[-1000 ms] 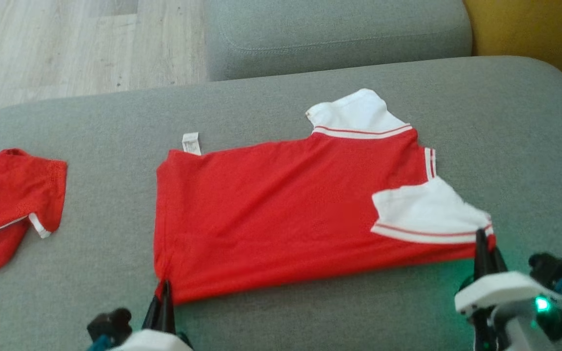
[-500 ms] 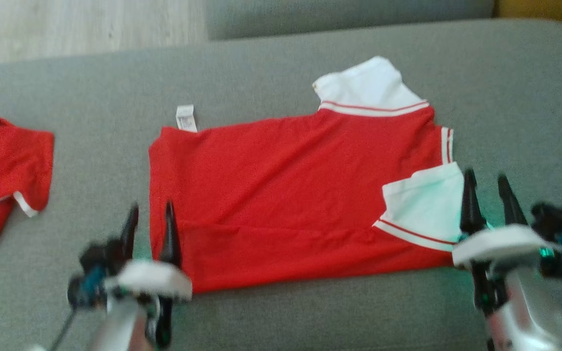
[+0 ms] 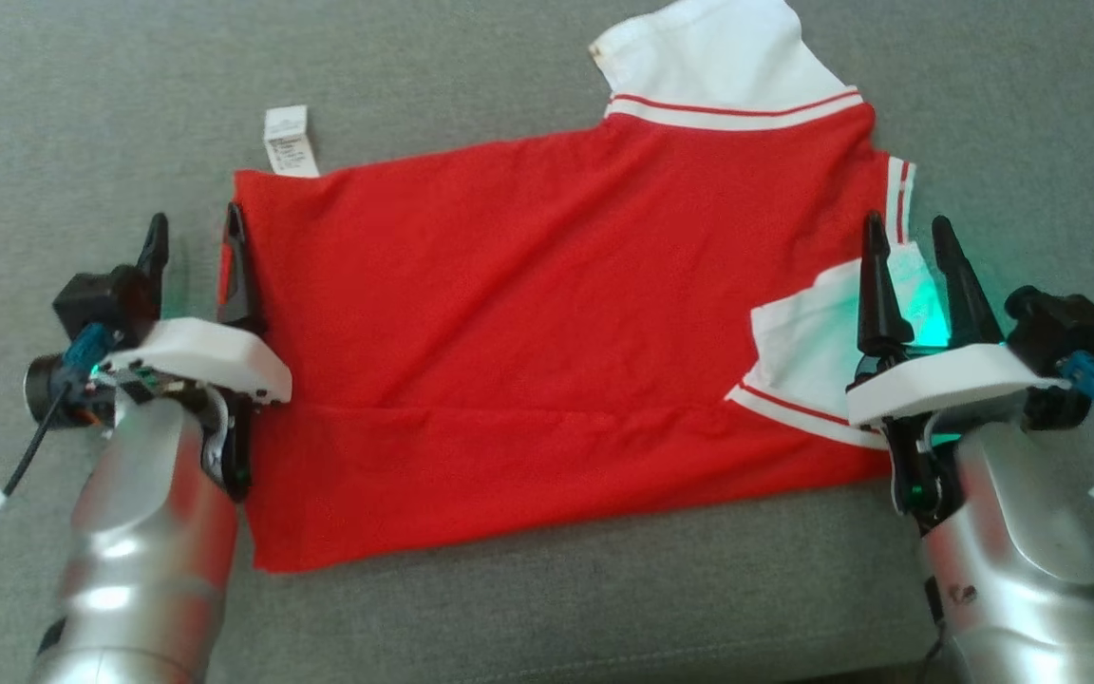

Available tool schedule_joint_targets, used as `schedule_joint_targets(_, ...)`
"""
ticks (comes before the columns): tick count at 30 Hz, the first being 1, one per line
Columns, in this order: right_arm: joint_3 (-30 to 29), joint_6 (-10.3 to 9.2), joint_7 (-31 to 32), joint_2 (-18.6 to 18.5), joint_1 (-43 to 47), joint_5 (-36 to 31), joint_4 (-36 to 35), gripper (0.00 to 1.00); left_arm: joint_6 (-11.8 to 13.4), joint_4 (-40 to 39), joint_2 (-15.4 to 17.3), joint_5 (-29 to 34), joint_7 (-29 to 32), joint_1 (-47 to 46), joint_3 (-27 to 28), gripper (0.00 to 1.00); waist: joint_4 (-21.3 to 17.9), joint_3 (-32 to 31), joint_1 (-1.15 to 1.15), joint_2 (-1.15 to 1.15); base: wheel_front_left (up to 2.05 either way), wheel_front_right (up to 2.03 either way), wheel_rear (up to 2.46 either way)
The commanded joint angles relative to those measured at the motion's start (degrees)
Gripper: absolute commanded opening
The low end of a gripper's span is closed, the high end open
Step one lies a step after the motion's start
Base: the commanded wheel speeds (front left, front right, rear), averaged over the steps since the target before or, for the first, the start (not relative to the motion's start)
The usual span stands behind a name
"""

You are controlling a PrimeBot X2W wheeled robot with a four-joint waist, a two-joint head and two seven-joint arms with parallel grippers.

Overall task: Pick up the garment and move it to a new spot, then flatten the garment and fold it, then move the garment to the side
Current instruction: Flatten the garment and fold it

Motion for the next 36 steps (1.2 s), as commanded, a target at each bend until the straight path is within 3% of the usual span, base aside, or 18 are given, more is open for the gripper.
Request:
schedule_joint_targets(1, 1.35, -0.04, -0.37, -0.21, -1.86, 0.15, -2.08, 1.0, -0.42, -0.03, 1.89, 0.66, -0.3, -2.21, 1.05, 1.0, -0.89, 1.04, -0.02, 0.0, 0.0, 0.0, 0.0)
schedule_joint_targets(10, 0.6, -0.04, -0.37, -0.21, -4.23, -1.23, -2.29, 1.0, -2.62, 2.32, 0.83, 0.28, -0.3, -4.89, 0.25, 1.0, -1.08, 2.3, -0.02, 0.0, 0.0, 0.0, 0.0)
schedule_joint_targets(18, 1.58, -0.04, -0.37, -0.21, -5.26, -0.71, -1.14, 1.0, -2.93, -2.58, -0.99, 0.64, -0.3, -3.26, 1.84, 1.0, -0.08, 1.55, -0.02, 0.0, 0.0, 0.0, 0.0)
schedule_joint_targets(33, 2.35, -0.04, -0.37, -0.21, -4.91, -0.98, 0.52, 1.0, -3.22, 4.32, -0.91, 5.89, -0.3, -4.41, -4.38, 0.99, -1.31, 2.21, -0.02, 0.0, 0.0, 0.0, 0.0)
schedule_joint_targets(34, 2.36, -0.04, -0.37, -0.21, -4.97, -0.96, 0.52, 1.0, -3.22, 5.1, -0.76, 6.46, -0.3, -4.77, -4.92, 0.83, -1.37, 2.3, -0.02, 0.0, 0.0, 0.0, 0.0)
schedule_joint_targets(36, 2.26, -0.04, -0.37, -0.2, -5.08, -0.95, 0.49, 1.0, -3.0, 6.71, -0.82, 6.54, -0.3, -5.46, -5.07, 0.25, -1.39, 2.44, -0.02, 0.0, 0.0, 0.0, 0.0)
